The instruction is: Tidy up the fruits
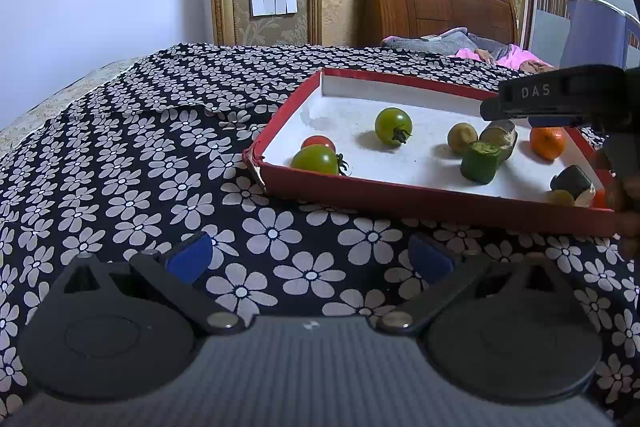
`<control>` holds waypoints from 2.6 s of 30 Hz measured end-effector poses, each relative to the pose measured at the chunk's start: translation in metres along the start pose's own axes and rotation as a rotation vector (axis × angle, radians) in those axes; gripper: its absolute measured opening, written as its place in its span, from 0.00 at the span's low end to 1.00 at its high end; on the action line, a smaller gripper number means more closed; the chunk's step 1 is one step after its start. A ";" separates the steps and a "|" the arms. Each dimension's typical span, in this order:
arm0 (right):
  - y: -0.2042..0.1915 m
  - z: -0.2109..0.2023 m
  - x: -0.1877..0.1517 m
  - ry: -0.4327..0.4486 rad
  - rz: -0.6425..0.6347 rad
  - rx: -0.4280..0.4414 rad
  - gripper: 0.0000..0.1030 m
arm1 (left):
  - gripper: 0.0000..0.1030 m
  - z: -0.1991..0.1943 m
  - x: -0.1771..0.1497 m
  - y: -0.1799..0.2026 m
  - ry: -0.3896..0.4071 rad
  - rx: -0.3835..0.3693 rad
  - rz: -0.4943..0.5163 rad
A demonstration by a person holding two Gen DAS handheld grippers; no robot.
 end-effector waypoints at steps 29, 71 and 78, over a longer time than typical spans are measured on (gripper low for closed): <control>-0.036 -0.131 -0.075 0.088 -0.196 0.224 0.80 | 1.00 0.003 -0.002 0.000 -0.014 0.031 0.002; -0.034 -0.096 -0.104 -0.121 -0.139 0.124 1.00 | 1.00 0.008 -0.007 0.019 -0.055 0.004 0.086; -0.033 -0.095 -0.103 -0.123 -0.128 0.131 1.00 | 1.00 0.007 -0.007 0.019 -0.059 0.000 0.081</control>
Point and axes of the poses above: each gripper's, at about its wrist camera, not at the fingertips, and z roughly the way its jaws point, y to its right, x to its top, the point moved 3 cm from there along z, roughly the way its jaws point, and after that the axes turned 9 degrees about -z, right-handed, at the moved point
